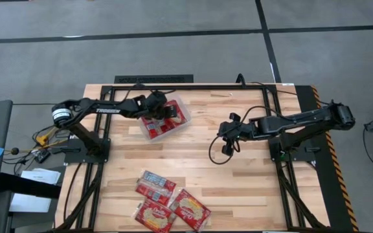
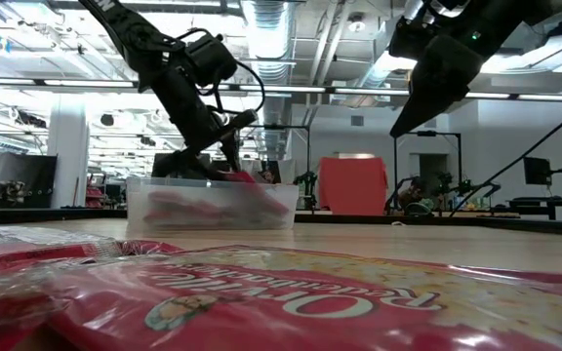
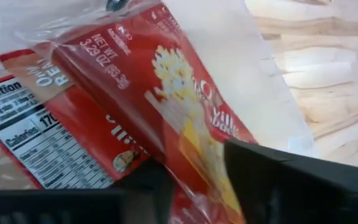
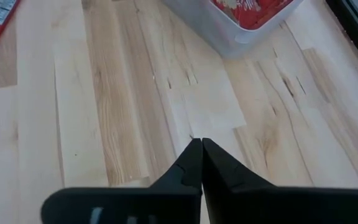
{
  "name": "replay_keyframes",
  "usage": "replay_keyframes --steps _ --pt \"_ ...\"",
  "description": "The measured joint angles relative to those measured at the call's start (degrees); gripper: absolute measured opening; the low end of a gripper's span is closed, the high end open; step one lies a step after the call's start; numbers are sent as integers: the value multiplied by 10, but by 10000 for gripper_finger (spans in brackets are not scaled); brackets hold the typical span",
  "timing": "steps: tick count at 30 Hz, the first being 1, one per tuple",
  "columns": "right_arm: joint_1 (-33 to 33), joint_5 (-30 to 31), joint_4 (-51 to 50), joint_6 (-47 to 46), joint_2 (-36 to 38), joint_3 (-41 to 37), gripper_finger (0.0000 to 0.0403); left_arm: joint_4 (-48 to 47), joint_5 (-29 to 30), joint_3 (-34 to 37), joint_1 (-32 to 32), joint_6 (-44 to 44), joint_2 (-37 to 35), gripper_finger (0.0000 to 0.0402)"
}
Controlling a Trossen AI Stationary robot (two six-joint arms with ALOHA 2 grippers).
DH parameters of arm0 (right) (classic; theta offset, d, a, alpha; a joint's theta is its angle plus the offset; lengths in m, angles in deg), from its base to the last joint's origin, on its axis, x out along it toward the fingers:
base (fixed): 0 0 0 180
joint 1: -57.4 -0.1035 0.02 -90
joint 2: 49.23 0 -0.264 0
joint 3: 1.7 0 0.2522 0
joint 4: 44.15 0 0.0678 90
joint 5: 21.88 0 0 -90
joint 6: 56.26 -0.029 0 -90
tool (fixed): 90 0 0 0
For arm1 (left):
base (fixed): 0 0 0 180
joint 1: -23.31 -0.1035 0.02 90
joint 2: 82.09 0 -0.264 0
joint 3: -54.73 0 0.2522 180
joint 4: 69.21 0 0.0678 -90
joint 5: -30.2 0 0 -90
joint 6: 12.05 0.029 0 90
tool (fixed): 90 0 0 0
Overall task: Sort popcorn bags into baskets
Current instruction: Put the red popcorn bag into the transparent bin, then put the top red popcorn bag into the transparent bin
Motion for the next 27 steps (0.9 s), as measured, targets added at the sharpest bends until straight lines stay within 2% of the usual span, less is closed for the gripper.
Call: replay_keyframes --steps 5,9,15,17,19,22,24,27 --pt "0 0 -1 0 0 0 43 -1 -11 0 -3 13 -15 217" --pt "0 -1 -1 0 0 0 49 -59 -18 0 -12 11 -47 269" --pt "0 -2 3 0 0 0 48 -169 -5 0 -9 30 -125 285" --pt "0 -7 4 0 0 0 47 -182 -23 0 4 25 -150 281" --pt "0 -37 6 0 0 0 47 -201 -50 0 37 23 -176 274" --pt "-3 -99 8 0 0 0 48 -229 -73 0 125 -9 -208 263" --pt "-6 -119 10 2 0 0 48 -237 -65 0 200 -55 -217 257" --pt "-12 -122 21 13 0 0 48 -247 -20 0 318 -146 -215 254"
